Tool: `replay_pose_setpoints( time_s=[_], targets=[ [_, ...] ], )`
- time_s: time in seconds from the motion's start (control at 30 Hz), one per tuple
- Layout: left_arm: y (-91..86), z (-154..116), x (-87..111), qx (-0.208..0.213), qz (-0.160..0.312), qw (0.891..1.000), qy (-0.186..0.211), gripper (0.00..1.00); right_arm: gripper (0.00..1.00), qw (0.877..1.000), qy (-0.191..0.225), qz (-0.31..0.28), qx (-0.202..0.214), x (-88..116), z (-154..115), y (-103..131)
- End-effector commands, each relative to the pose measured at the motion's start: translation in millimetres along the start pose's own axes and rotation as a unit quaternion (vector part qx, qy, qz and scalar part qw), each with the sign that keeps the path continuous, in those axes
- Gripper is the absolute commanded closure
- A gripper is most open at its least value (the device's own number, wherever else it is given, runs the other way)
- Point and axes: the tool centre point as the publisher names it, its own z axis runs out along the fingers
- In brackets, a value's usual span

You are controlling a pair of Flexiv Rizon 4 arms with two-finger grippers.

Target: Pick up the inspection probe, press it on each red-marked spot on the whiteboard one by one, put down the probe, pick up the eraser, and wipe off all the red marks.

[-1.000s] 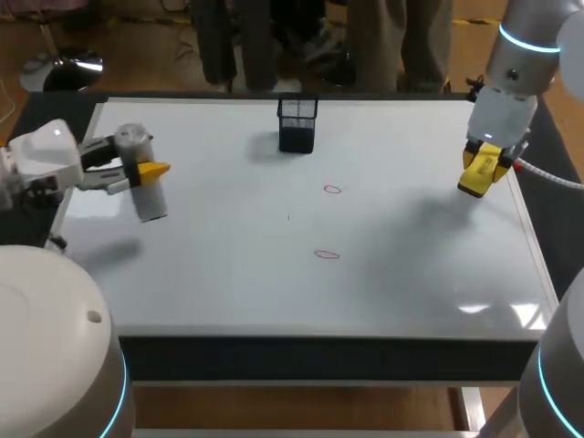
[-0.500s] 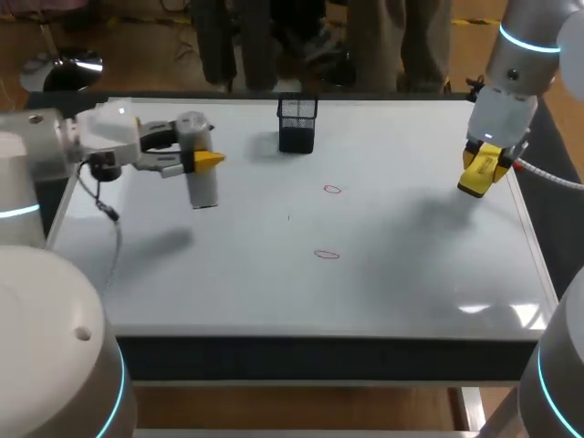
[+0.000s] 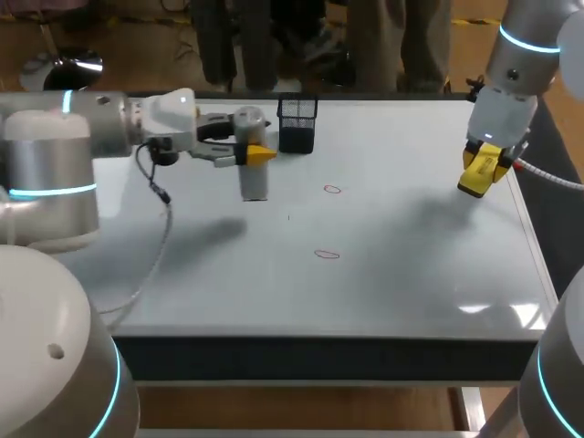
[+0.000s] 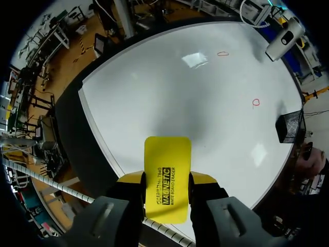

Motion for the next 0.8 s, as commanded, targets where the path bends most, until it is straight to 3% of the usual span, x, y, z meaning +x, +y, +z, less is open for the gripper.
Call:
replay_pose_setpoints(
  time_s=[0.03, 0.5, 0.8],
  targets=[
    [4.1, 48.3, -13.7, 0.002, 0.002, 0.998, 0.058, 1.00, 1.00, 1.000, 0.002, -0.001, 0.001, 0.0, -0.4, -0.9],
    [17.4, 108.1, -25.5, 0.013, 0.009, 0.992, 0.124, 1.00, 1.00, 1.000, 0.002, -0.001, 0.001, 0.0, -0.4, -0.9],
    [29.2, 129.5, -33.7, 0.009, 0.008, 0.991, 0.133, 1.00, 1.00, 1.000, 0.002, -0.001, 0.001, 0.0, -0.4, -0.9]
  ],
)
